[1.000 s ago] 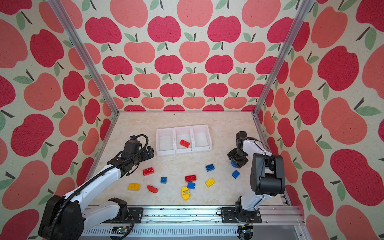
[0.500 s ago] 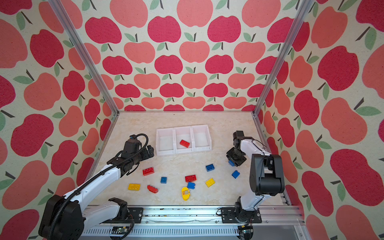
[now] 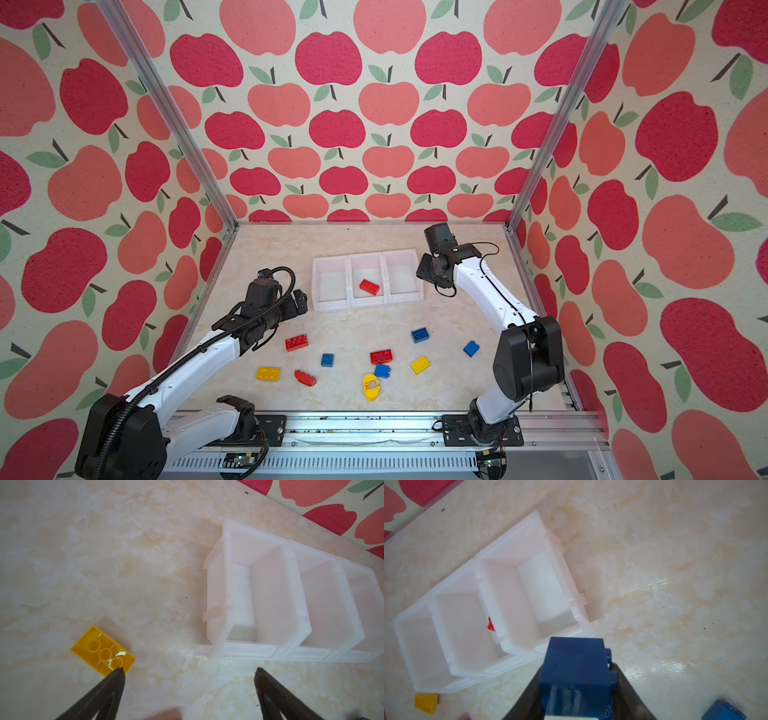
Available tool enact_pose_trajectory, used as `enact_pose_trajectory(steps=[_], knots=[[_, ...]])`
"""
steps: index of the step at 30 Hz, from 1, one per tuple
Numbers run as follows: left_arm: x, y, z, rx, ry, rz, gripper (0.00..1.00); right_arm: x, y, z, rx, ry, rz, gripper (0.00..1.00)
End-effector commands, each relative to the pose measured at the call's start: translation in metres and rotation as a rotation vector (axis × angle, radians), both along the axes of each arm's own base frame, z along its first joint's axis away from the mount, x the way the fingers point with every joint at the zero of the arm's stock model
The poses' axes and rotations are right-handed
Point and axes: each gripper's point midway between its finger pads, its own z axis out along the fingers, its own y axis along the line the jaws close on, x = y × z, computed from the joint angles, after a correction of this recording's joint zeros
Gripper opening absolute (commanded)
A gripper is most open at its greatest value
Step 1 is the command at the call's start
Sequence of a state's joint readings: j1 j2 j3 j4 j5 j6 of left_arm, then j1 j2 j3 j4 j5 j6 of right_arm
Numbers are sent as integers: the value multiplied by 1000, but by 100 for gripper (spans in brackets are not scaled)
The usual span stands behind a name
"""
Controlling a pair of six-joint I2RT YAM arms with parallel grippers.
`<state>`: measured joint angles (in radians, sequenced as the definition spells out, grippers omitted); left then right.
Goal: Sort the legos into containers by color
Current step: 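Carry the tall blue brick into the bin nearest the right gripper and open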
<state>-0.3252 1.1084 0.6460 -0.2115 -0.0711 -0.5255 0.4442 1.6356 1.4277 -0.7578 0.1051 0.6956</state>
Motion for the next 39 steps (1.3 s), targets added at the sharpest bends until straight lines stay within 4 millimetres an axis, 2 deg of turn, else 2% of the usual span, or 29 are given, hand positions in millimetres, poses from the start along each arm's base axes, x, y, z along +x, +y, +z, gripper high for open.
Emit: enact_pose_trajectory(steps=[1, 4, 12, 17, 24, 33, 39], knots=[[-2, 4, 1, 13, -8, 11, 99, 7, 21, -4, -80, -5, 127, 42], [-5, 6, 9, 8, -29, 17, 99, 15, 39, -7, -96, -7, 184, 42], [-14, 11, 8, 5, -29, 35, 99, 32, 66, -40, -119, 52, 273, 43], [-18, 14, 8, 7, -28, 43, 99, 36, 70, -66, -146, 114, 299, 43], [-20, 16, 7, 7, -24, 54, 99, 33, 71, -90, -159, 175, 317, 46], [-21, 19, 5, 11, -13, 80, 99, 32, 72, -89, -164, 185, 338, 59], [-21, 24, 5, 19, 9, 115, 99, 31, 72, -78, -153, 173, 342, 61]])
